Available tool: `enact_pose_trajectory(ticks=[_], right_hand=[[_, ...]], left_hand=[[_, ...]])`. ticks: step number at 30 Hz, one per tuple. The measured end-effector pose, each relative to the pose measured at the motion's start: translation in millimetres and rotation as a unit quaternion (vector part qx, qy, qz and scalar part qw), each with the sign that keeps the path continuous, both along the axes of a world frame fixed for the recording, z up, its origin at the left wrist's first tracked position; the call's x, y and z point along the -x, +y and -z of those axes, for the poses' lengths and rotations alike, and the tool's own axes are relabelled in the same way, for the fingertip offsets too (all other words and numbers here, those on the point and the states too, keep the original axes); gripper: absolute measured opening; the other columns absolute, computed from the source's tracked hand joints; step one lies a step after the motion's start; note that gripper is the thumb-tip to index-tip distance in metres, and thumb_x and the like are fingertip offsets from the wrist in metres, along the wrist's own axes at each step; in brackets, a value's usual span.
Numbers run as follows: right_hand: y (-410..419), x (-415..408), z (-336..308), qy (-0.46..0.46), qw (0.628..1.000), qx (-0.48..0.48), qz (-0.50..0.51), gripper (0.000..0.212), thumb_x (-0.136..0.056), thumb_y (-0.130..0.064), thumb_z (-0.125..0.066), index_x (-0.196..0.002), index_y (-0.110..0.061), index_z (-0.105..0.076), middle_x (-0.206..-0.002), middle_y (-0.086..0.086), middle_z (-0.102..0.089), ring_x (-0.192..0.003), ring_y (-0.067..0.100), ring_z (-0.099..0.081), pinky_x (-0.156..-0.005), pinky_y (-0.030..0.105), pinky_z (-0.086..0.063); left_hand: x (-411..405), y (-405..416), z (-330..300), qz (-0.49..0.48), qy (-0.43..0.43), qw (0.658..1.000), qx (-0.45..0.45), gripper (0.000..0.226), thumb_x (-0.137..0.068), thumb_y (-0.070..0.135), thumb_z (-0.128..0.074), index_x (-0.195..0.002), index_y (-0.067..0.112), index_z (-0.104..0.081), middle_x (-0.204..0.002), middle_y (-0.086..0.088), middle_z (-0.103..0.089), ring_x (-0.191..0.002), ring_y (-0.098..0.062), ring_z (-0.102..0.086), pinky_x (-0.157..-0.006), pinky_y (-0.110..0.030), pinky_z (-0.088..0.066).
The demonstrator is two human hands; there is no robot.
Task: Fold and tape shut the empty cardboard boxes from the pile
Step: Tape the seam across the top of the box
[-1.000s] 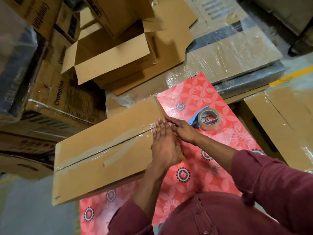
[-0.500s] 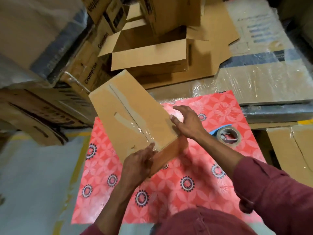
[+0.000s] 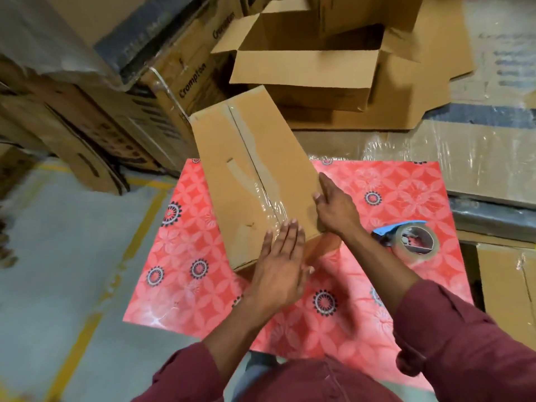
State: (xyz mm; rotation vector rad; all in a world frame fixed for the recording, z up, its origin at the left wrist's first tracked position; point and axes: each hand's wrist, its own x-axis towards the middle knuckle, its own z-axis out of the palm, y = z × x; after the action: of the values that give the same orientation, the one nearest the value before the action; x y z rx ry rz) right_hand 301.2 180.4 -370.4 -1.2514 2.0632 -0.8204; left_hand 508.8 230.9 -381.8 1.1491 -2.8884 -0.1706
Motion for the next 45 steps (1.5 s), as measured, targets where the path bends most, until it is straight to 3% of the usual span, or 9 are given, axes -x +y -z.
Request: enact_pose_trajectory(ticks=[2, 5, 10, 17, 23, 30, 35, 40, 45], right_hand=[[8, -4, -1, 0.007, 1.000, -0.001, -0.004, 0.058, -0.105, -0.025, -0.050, -0.160, -0.025, -0.032, -0.154, 0.004, -0.052, -0.136, 0.035, -0.052, -0.105, 0.047, -0.046], [19, -10, -2, -0.006, 1.000, 0.002, -0.002, 0.057, -0.105, -0.023, -0.052, -0.160, -0.024, -0.034, -0.151, 0.010, -0.055, -0.134, 0.037, -0.054, -0.102, 0.045, -0.046], [60, -42, -7, -0.021, 1.000, 0.004, 0.019, 0.059, -0.106, -0.021, -0.054, -0.161, -0.019, -0.032, -0.152, 0.013, -0.053, -0.135, 0.038, -0.054, -0.101, 0.040, -0.044], [115, -101, -12, -0.011, 0.997, -0.024, 0.072, 0.064, -0.105, -0.030, -0.056, -0.162, -0.023, -0.029, -0.152, 0.010, -0.054, -0.130, 0.034, -0.059, -0.095, 0.036, -0.046], [122, -125, -24, 0.046, 0.993, -0.082, 0.068, 0.068, -0.096, -0.040, -0.068, -0.155, -0.020, -0.039, -0.139, 0.011, -0.064, -0.118, 0.037, -0.064, -0.082, 0.037, -0.048], [47, -91, -61, 0.125, 0.990, -0.067, 0.019, 0.070, -0.089, -0.038, -0.075, -0.150, -0.017, -0.048, -0.151, 0.013, -0.049, -0.130, 0.035, -0.053, -0.106, 0.039, -0.043], [-35, -63, -104, 0.095, 0.994, -0.018, -0.046, 0.045, -0.096, -0.031, -0.070, -0.139, -0.021, -0.062, -0.107, 0.006, -0.067, -0.104, 0.031, -0.065, -0.074, 0.023, -0.032], [-118, -11, -102, 0.020, 1.000, 0.016, 0.009, 0.048, -0.099, -0.032, -0.068, -0.144, -0.020, -0.056, -0.140, 0.006, -0.062, -0.125, 0.026, -0.059, -0.098, 0.031, -0.044], [-144, -18, -54, -0.066, 0.993, -0.021, 0.099, 0.038, -0.092, -0.007, -0.059, -0.129, -0.017, -0.059, -0.116, 0.007, -0.072, -0.102, 0.030, -0.068, -0.078, 0.030, -0.048]], left_hand=[[-18, 6, -2, -0.006, 0.120, 0.992, -0.047, 0.073, -0.103, 0.050, -0.047, -0.160, 0.005, -0.036, -0.167, -0.012, -0.032, -0.157, -0.021, -0.025, -0.127, -0.053, -0.024], [-50, 5, -8, -0.132, 0.229, 0.963, -0.047, 0.060, -0.101, 0.044, -0.053, -0.151, 0.011, -0.053, -0.158, -0.008, -0.049, -0.152, -0.020, -0.039, -0.126, -0.052, -0.026], [-99, -13, -17, -0.338, 0.236, 0.908, -0.078, 0.080, -0.096, 0.065, -0.036, -0.160, 0.017, -0.040, -0.170, -0.009, -0.025, -0.160, -0.023, -0.015, -0.129, -0.049, -0.017], [-137, -18, -4, -0.250, 0.194, 0.944, -0.093, 0.083, -0.099, 0.069, -0.032, -0.164, 0.016, -0.030, -0.173, -0.009, -0.015, -0.161, -0.020, -0.007, -0.126, -0.034, -0.011], [-173, -47, -10, -0.203, 0.188, 0.958, -0.070, 0.066, -0.098, 0.056, -0.048, -0.147, 0.012, -0.056, -0.161, -0.015, -0.044, -0.149, -0.031, -0.041, -0.119, -0.054, -0.036], [-140, -139, -78, -0.172, 0.267, 0.938, -0.140, 0.047, -0.094, 0.046, -0.066, -0.129, 0.015, -0.072, -0.138, -0.008, -0.067, -0.128, -0.028, -0.060, -0.111, -0.039, -0.046], [-75, -227, -127, -0.166, 0.293, 0.925, -0.178, 0.035, -0.098, 0.040, -0.070, -0.126, 0.020, -0.074, -0.127, 0.002, -0.072, -0.118, -0.018, -0.066, -0.091, -0.028, -0.049], [-41, -277, -114, -0.312, 0.259, 0.888, -0.217, 0.064, -0.086, 0.065, -0.065, -0.133, 0.022, -0.065, -0.131, -0.003, -0.068, -0.123, -0.030, -0.062, -0.100, -0.037, -0.050], [-33, -284, -43, -0.382, 0.229, 0.842, -0.303, 0.109, -0.067, 0.086, -0.049, -0.150, 0.016, -0.044, -0.145, -0.009, -0.056, -0.132, -0.038, -0.055, -0.108, -0.052, -0.048]])
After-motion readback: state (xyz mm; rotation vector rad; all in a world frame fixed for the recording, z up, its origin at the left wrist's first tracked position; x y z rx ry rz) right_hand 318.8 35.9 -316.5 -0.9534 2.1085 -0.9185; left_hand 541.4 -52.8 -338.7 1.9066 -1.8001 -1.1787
